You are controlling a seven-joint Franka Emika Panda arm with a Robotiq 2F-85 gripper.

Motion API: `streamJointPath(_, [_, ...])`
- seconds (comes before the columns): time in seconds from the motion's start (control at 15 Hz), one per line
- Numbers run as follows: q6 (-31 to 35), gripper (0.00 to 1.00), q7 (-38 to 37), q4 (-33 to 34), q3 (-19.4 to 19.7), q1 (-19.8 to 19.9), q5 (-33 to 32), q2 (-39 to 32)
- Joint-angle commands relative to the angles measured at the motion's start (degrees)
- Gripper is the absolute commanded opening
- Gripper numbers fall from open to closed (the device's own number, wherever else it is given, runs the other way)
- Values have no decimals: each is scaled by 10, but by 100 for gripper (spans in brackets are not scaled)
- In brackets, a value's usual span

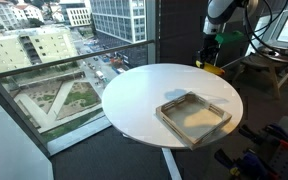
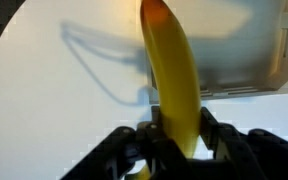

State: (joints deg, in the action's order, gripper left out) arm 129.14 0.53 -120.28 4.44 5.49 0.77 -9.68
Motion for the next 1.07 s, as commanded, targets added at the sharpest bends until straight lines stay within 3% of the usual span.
streamJointPath(0.0, [7, 16, 5, -15, -5, -7, 0, 22])
streamJointPath(0.53, [7, 16, 5, -21, -19, -24, 2, 34])
streamJointPath(1.0, [46, 16, -60, -42, -25, -42, -6, 44])
